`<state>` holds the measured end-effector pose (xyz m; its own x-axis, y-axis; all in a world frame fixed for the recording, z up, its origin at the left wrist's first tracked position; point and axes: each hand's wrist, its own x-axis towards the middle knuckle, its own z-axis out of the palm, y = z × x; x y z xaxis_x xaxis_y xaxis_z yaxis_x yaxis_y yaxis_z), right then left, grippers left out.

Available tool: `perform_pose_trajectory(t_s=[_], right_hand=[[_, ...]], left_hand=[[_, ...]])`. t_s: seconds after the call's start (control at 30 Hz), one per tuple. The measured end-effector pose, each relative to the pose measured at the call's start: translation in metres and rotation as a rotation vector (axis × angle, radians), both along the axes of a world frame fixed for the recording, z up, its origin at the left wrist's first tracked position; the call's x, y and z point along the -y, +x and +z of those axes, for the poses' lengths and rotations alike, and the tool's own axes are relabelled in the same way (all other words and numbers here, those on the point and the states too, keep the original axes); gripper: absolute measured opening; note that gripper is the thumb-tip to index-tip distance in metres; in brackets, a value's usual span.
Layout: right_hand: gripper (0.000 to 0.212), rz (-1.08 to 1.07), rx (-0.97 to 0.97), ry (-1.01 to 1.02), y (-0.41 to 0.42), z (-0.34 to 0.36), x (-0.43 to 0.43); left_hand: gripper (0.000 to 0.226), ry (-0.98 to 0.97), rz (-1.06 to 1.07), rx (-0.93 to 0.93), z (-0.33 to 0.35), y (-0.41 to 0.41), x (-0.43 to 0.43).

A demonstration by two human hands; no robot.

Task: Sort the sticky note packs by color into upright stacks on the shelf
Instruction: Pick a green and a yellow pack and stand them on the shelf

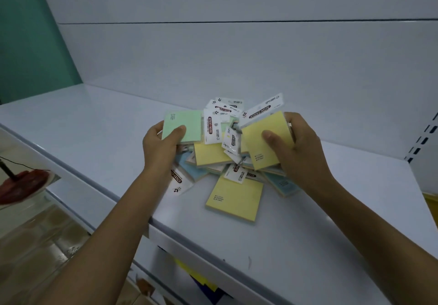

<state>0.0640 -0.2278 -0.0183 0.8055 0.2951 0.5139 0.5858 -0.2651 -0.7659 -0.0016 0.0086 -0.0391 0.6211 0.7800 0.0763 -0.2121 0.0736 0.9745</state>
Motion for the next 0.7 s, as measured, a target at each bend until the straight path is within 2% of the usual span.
perform_pose_trajectory(t_s=[0.17, 0.43, 0.57, 0.7], right_hand=[[0.027, 0.02, -0.062, 0.042, -0.006, -0.002, -0.004], [0.041, 0.034, 0.051, -0.161, -0.042, 0.025, -0.037], [0.032, 0.041, 0.055, -0.097, -0.067, 0.045, -0.071], [0.024, 0.087, -0.07, 0.033, -0.092, 0.056, -0.132]], left_hand=[[0.048, -0.181, 0.003, 0.092, 0.002, 0.001, -0.005], [0.041, -0.204, -0.01, 0.145, 0.002, 0.0, -0.009], [0.04, -0.23, -0.096, 0.14, 0.019, -0.003, -0.022], [0.04, -0.14, -0.194, 0.146, 0.05, -0.033, -0.076]])
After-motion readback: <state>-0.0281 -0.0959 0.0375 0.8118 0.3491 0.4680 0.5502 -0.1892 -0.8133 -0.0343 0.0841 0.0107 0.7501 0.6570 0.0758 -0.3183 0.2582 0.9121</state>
